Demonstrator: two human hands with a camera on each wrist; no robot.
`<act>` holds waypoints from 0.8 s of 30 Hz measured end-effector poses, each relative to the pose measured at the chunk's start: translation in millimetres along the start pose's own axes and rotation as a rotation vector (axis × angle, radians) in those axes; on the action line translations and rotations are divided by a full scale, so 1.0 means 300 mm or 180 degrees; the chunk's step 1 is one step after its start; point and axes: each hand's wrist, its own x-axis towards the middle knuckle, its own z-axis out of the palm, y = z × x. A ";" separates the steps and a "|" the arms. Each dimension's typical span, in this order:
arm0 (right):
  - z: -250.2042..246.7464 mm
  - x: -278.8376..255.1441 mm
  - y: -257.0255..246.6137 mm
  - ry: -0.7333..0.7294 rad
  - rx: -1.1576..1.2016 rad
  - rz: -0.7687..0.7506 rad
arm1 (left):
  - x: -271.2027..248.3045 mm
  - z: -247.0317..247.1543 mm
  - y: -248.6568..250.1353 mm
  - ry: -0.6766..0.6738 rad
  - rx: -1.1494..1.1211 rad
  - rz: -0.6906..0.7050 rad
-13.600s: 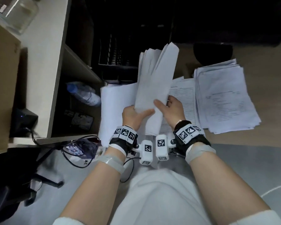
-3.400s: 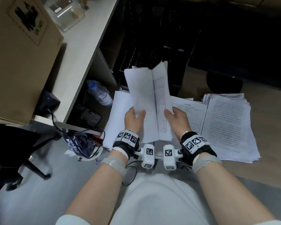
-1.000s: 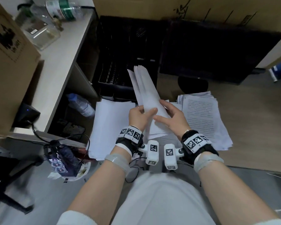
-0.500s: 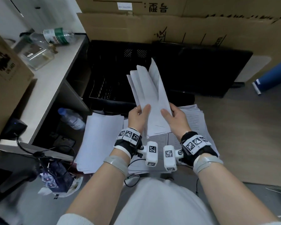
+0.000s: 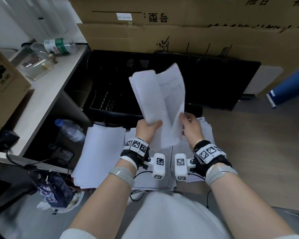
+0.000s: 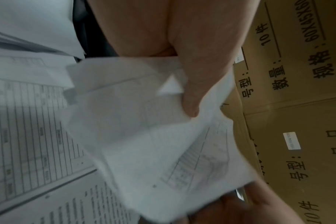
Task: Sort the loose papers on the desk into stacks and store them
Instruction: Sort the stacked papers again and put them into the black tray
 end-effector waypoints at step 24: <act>0.241 -0.001 0.204 0.0507 -0.1367 0.0618 | 0.086 -0.436 -0.146 0.1130 0.0476 -0.0703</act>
